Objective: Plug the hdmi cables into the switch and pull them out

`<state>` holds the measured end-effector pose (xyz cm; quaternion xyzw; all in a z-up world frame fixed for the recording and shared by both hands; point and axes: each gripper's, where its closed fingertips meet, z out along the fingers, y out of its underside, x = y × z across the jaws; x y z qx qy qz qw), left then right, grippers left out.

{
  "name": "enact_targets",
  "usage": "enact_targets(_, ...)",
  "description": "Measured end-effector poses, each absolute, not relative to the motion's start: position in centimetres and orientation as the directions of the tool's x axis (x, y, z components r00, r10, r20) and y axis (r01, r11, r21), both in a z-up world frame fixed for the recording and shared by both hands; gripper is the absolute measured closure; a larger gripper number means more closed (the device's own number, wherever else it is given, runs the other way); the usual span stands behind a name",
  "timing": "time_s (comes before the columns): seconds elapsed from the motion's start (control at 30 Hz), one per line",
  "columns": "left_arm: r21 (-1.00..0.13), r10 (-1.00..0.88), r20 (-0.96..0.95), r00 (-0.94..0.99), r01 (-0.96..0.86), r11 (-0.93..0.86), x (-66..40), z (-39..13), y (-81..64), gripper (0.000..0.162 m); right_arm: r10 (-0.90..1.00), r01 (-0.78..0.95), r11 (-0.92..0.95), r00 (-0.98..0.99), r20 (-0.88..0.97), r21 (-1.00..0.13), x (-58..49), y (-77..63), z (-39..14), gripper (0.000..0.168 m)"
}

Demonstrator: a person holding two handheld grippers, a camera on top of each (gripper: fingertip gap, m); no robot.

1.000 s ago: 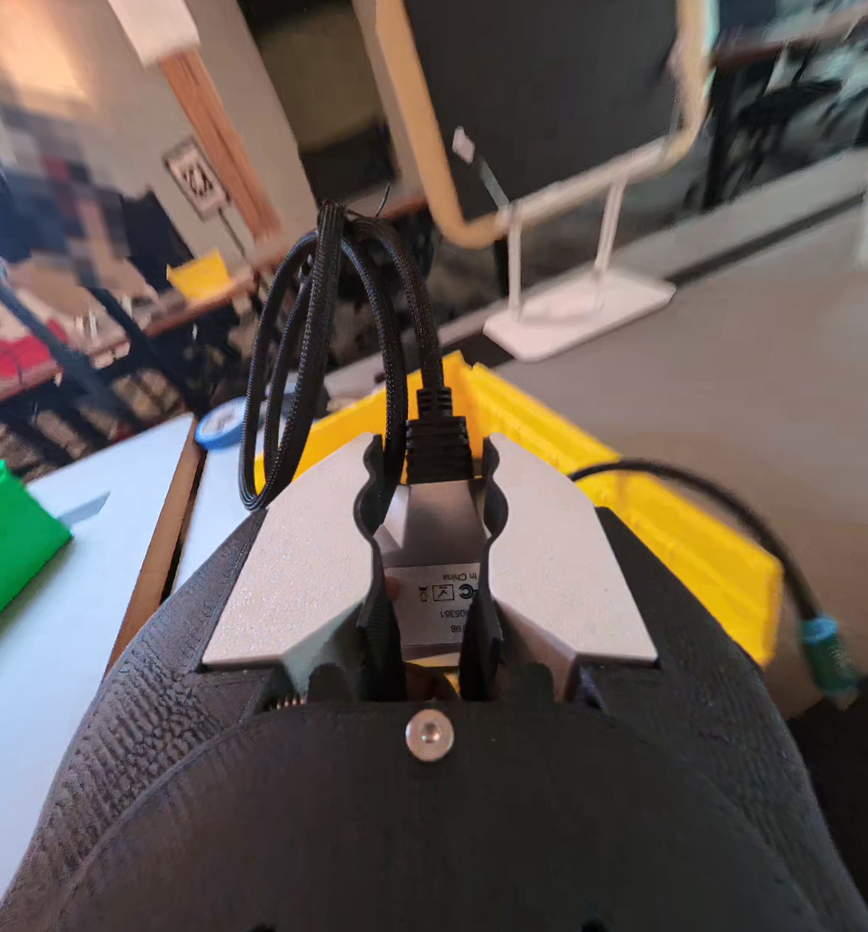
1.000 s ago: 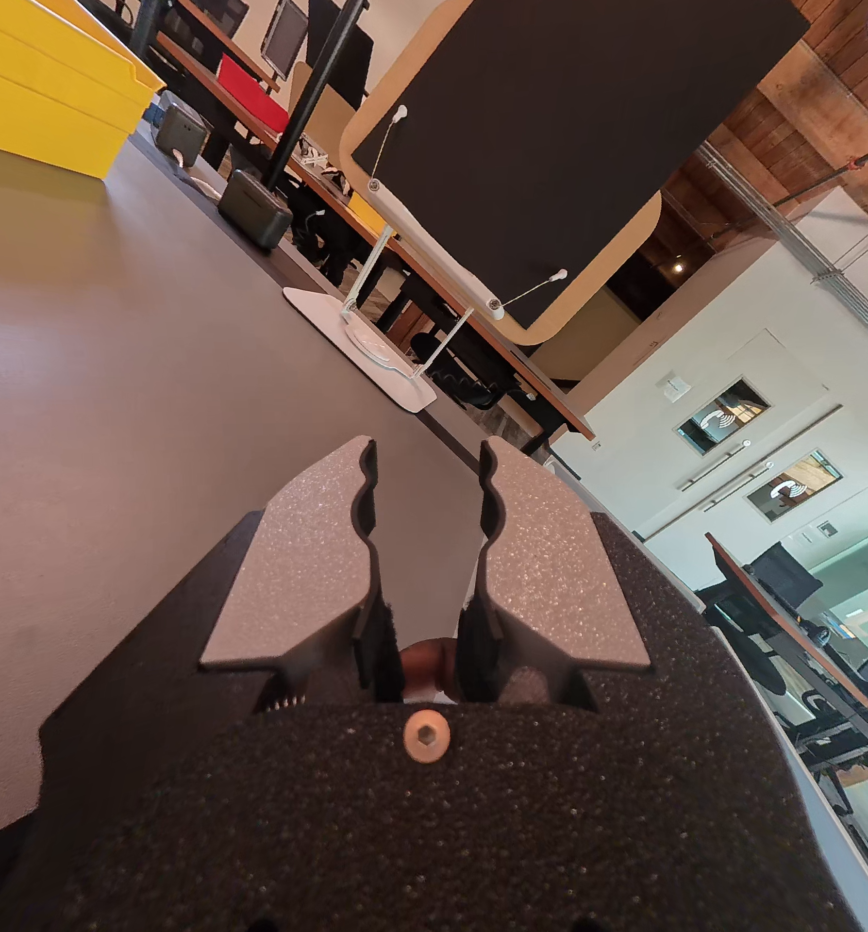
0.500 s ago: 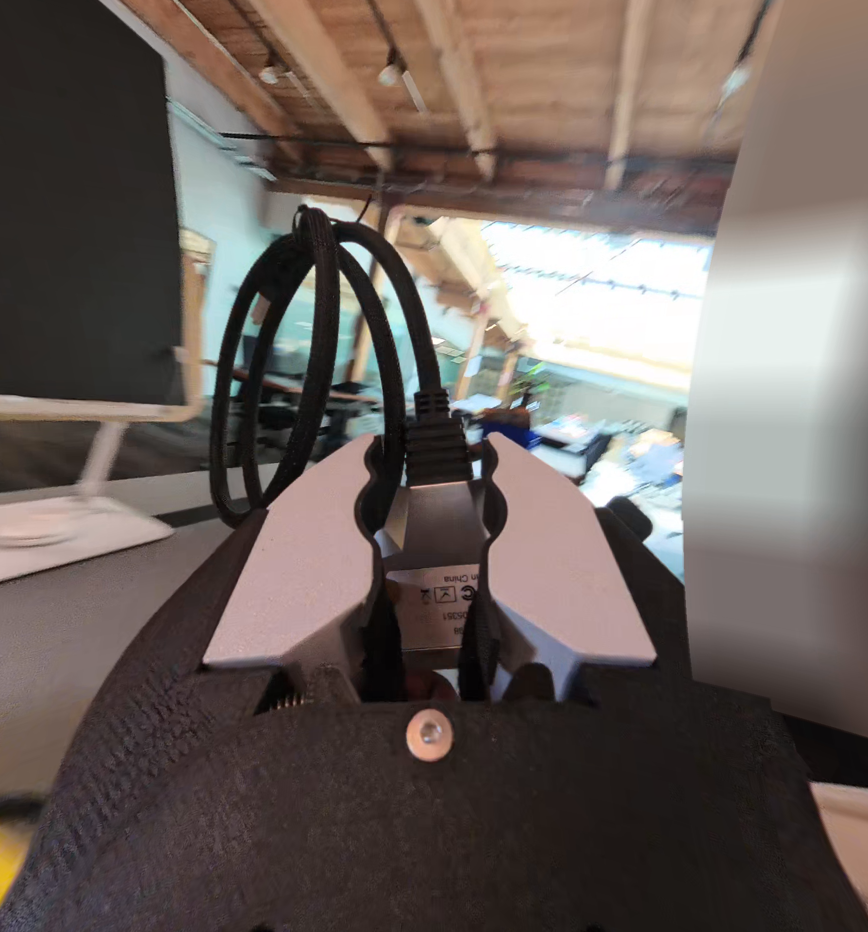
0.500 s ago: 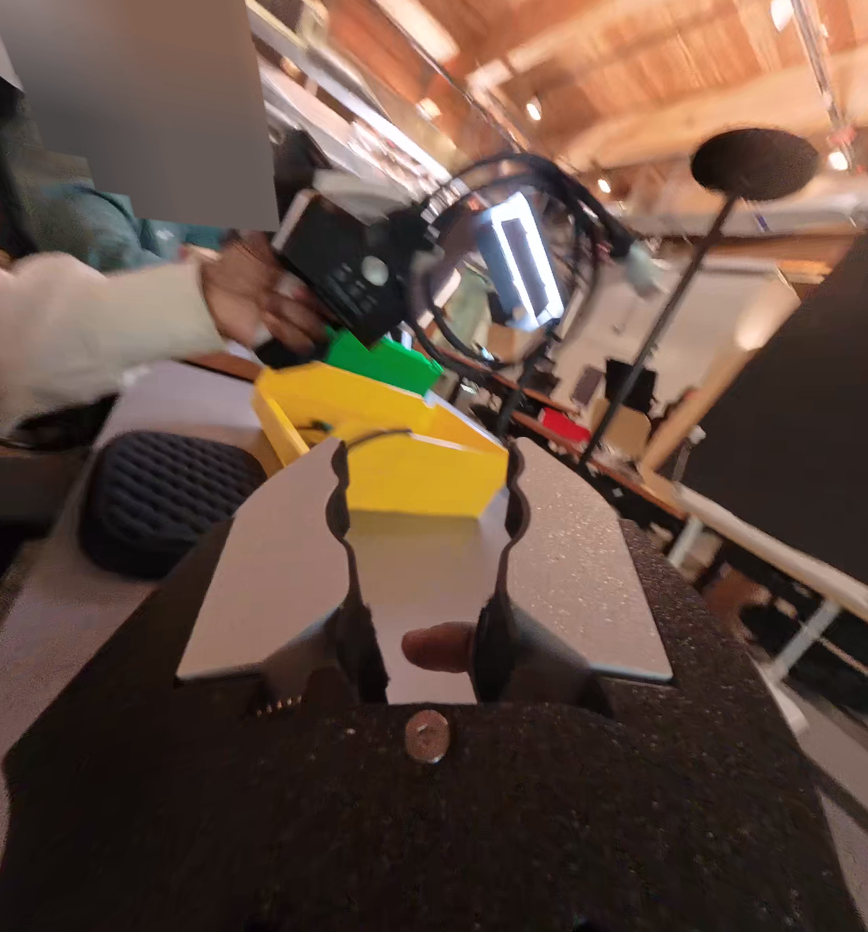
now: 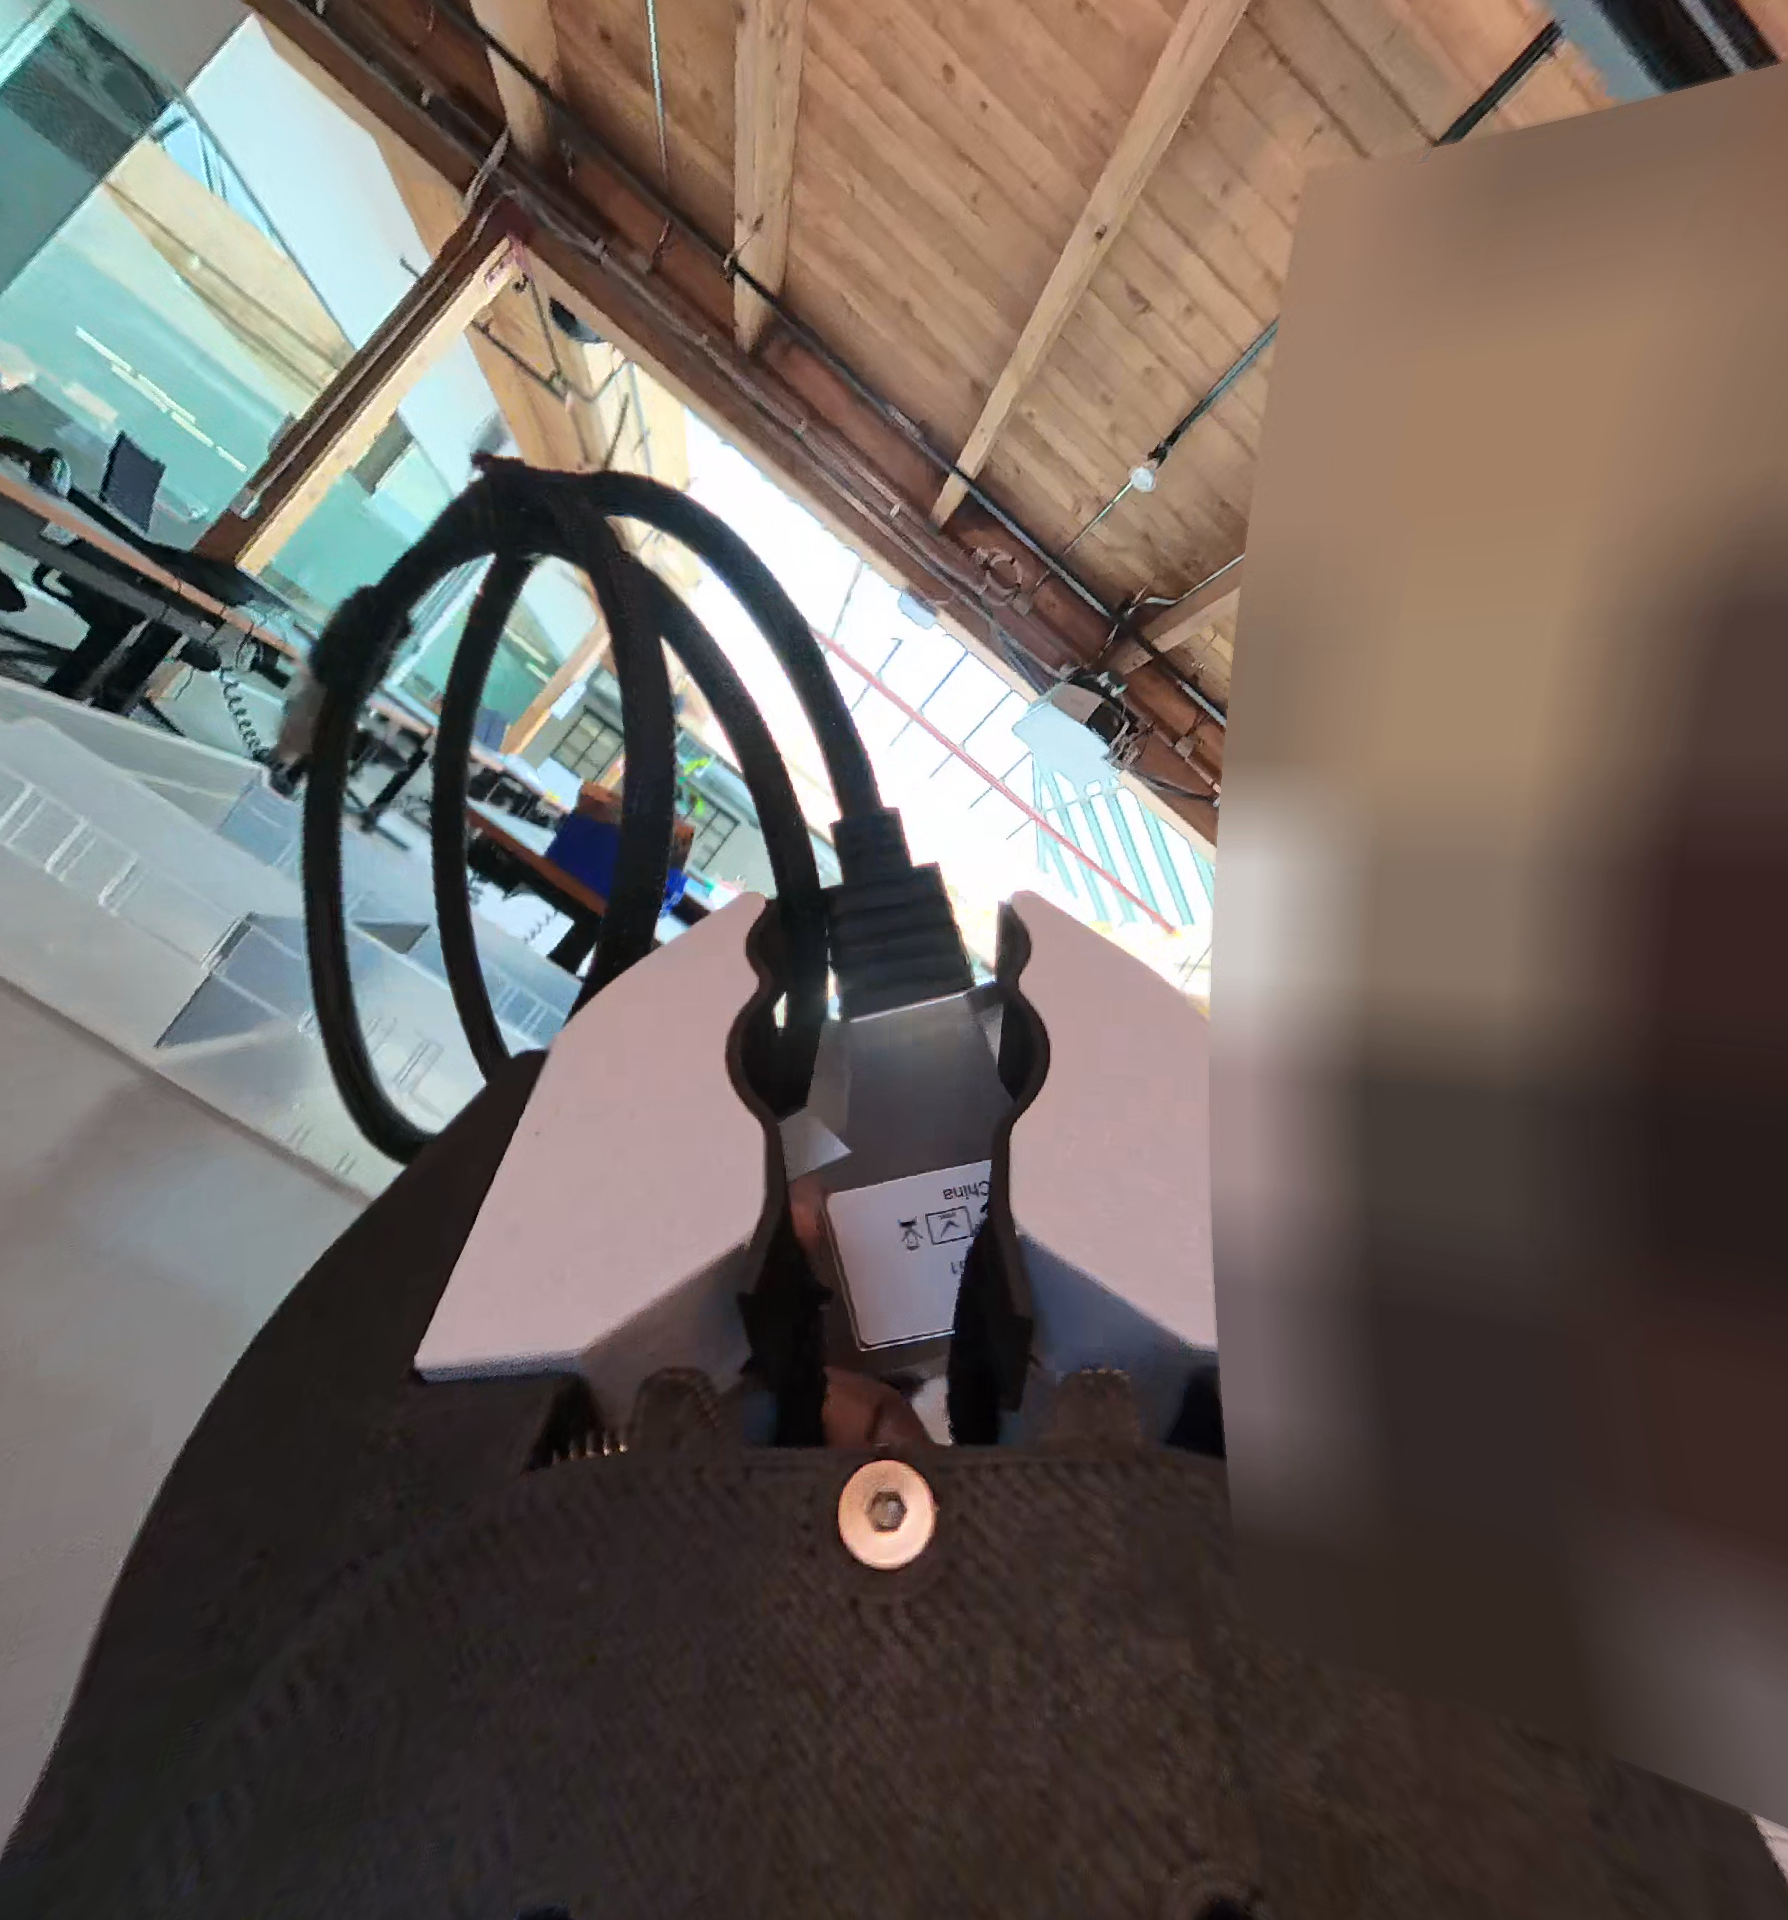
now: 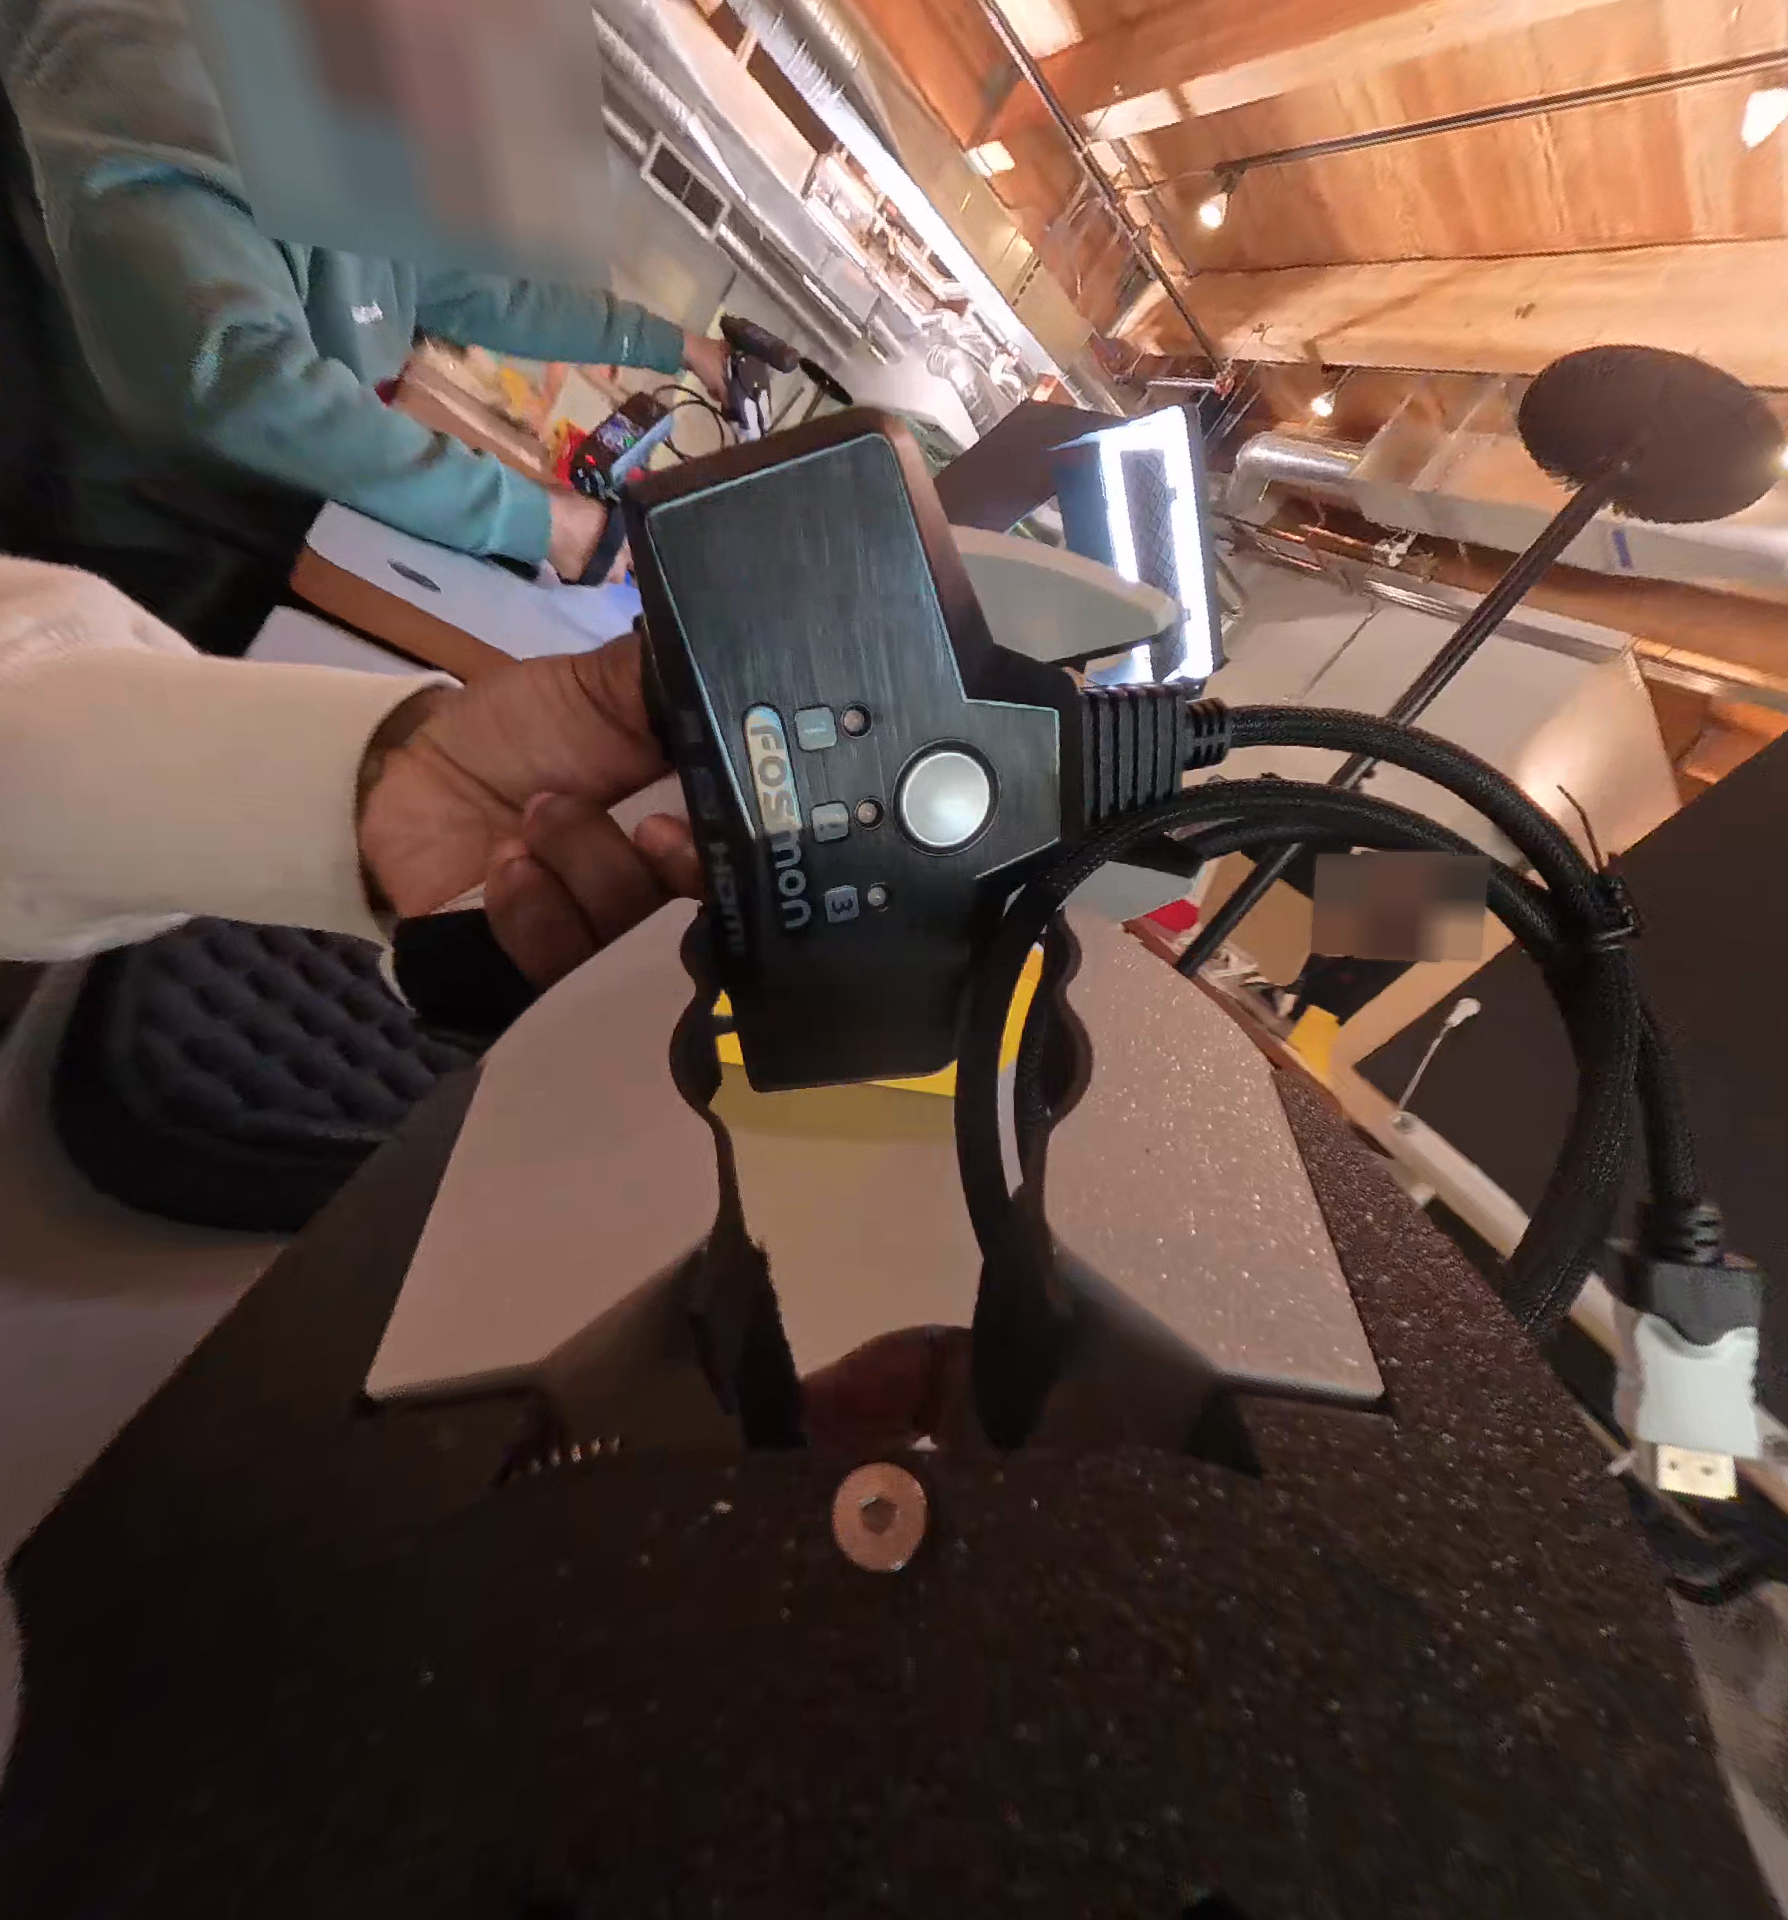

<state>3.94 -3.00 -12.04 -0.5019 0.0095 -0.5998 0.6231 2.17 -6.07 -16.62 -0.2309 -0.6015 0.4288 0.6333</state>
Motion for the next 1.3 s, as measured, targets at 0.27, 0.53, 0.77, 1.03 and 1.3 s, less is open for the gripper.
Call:
enact_targets(0.27,-0.696,-0.724,0.589,0.358,0.68,-0.23,3.5,-12.4,-2.6,0.115,0.889,-0.33,0.368,-0.148,0.433,-0.869,3.6,-5.8,-16.4,0.135)
enact_targets(0.53,-0.606,-0.658,0.674,0.337,0.762,-0.23,3.2,-14.5,-1.7,0.115,0.898,-0.251,0.392,-0.107,0.428,-0.885,2.0,-6.0,-17.7,0.118)
enact_targets(0.77,-0.567,-0.664,0.687,0.295,0.79,-0.235,2.6,-14.2,-2.2,0.115,0.856,-0.245,0.516,0.122,0.502,-0.821,3.2,-3.9,-16.7,0.139)
enact_targets(1.03,-0.794,-0.631,0.498,0.595,0.605,-0.056,1.1,-14.8,-4.0,0.101,0.626,0.011,0.745,0.336,0.704,-0.667,4.8,-1.0,-16.1,0.14)
enact_targets(1.3,-0.603,-0.247,-0.784,0.569,-0.792,0.09,1.7,-18.4,-3.7,0.1,0.496,0.403,0.789,0.025,0.868,-0.463,4.8,1.4,-20.9,0.139)
